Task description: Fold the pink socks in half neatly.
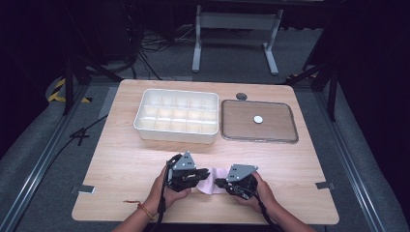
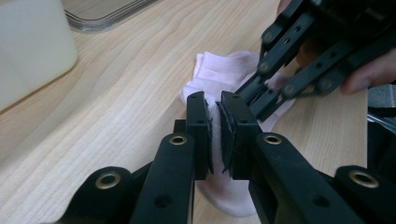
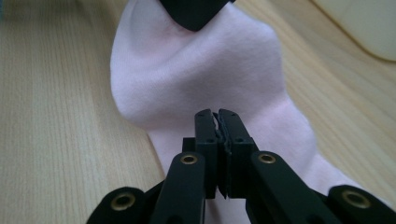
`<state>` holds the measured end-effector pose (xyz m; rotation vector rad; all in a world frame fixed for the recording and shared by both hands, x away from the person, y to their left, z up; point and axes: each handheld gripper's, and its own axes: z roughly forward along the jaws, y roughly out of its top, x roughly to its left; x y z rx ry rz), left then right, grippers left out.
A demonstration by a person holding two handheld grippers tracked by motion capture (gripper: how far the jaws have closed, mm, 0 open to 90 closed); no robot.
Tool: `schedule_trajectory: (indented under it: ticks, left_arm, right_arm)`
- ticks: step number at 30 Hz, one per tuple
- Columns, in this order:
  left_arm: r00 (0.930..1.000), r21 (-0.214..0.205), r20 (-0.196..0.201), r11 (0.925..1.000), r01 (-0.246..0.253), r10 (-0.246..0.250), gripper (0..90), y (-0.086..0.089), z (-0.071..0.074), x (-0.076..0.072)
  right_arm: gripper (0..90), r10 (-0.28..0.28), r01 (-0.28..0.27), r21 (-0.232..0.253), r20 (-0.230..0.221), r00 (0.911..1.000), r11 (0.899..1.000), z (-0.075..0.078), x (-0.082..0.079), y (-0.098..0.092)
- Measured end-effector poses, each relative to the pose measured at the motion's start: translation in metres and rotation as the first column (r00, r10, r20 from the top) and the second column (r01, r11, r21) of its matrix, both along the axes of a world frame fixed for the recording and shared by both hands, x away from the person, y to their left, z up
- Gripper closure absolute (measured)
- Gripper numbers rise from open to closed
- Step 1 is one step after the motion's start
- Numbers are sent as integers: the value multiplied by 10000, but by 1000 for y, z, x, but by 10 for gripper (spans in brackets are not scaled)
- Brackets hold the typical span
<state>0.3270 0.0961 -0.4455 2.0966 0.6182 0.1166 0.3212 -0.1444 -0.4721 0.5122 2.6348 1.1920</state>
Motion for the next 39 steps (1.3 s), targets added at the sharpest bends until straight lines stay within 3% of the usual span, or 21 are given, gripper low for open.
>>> schedule_trajectory:
  ticks: [2,6,9,15,25,32,36,39]
  left_arm:
    - [10000,7,-49,10000,-13,13,823,1,0,0]
    - [10000,81,-21,10000,-28,28,823,3,0,1]
    - [10000,168,-24,9999,-37,37,823,2,-1,1]
    - [9999,260,106,9997,36,-39,822,-5,0,4]
    - [9977,679,470,9966,462,-495,823,-23,6,7]
    - [9982,654,530,9975,262,-297,823,-15,8,8]
    - [9980,597,543,9978,275,-308,823,-18,10,8]
    - [9958,873,715,9949,509,-572,823,-23,11,5]
  right_arm:
    - [874,-112,110,204,92,9999,9997,6,1,-8]
    - [874,-493,489,165,270,9984,9987,11,5,-23]
    - [875,-726,726,5,73,9973,9974,7,10,-31]
    - [881,-545,539,-468,-109,9985,9974,-2,12,-26]
    - [863,-573,568,-292,-145,9983,9980,-2,13,-18]
    - [878,-1433,1430,207,97,9896,9895,17,20,-53]
    - [872,-1381,1380,-318,-4,9904,9899,7,21,-56]
    - [873,-1329,1325,-512,-54,9911,9899,1,22,-52]
